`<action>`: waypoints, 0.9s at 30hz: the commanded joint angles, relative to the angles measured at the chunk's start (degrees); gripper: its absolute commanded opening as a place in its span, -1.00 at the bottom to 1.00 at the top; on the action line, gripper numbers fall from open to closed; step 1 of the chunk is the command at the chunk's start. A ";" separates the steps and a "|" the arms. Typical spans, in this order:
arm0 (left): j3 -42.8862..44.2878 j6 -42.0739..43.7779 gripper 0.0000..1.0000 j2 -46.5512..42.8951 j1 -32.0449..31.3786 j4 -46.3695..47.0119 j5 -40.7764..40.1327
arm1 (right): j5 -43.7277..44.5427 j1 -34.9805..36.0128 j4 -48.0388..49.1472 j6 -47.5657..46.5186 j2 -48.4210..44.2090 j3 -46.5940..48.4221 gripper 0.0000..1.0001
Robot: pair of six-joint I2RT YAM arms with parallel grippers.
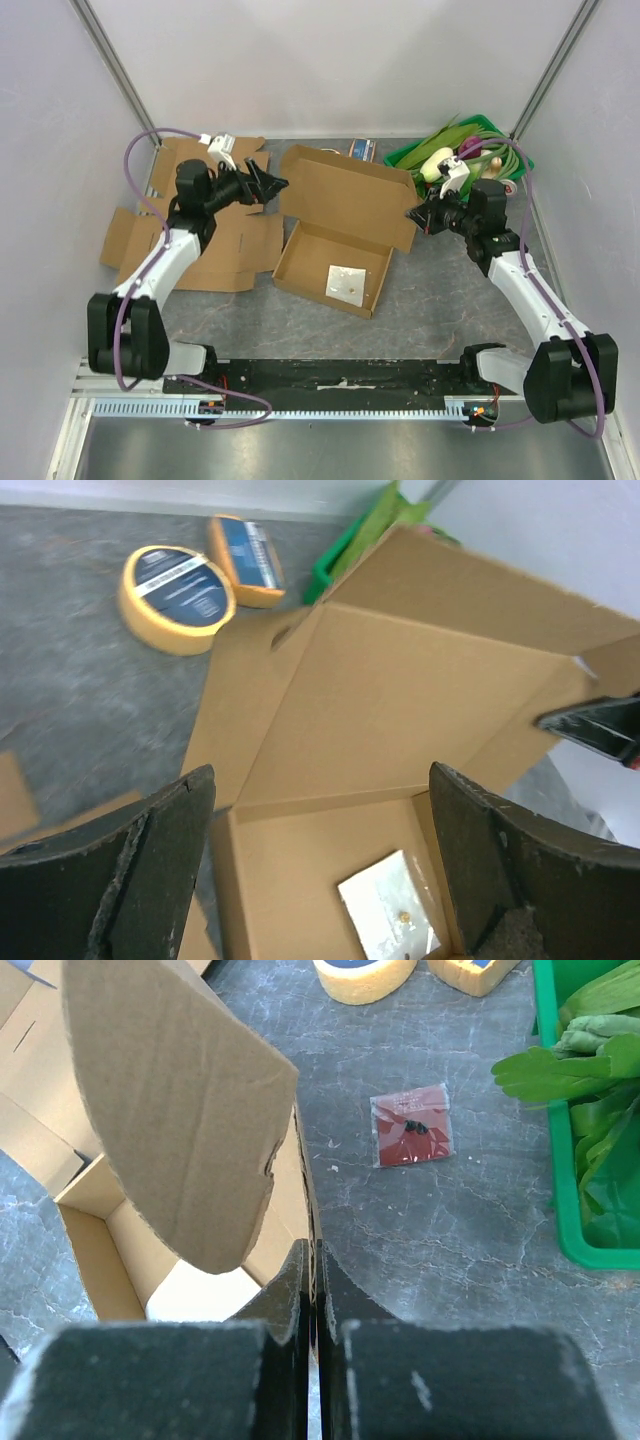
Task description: Fold the paper box
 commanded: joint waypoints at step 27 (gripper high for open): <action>23.99 16.55 -0.23 27.83 1.38 -8.44 27.95 | -8.77 -4.70 5.55 2.89 3.97 3.01 -1.00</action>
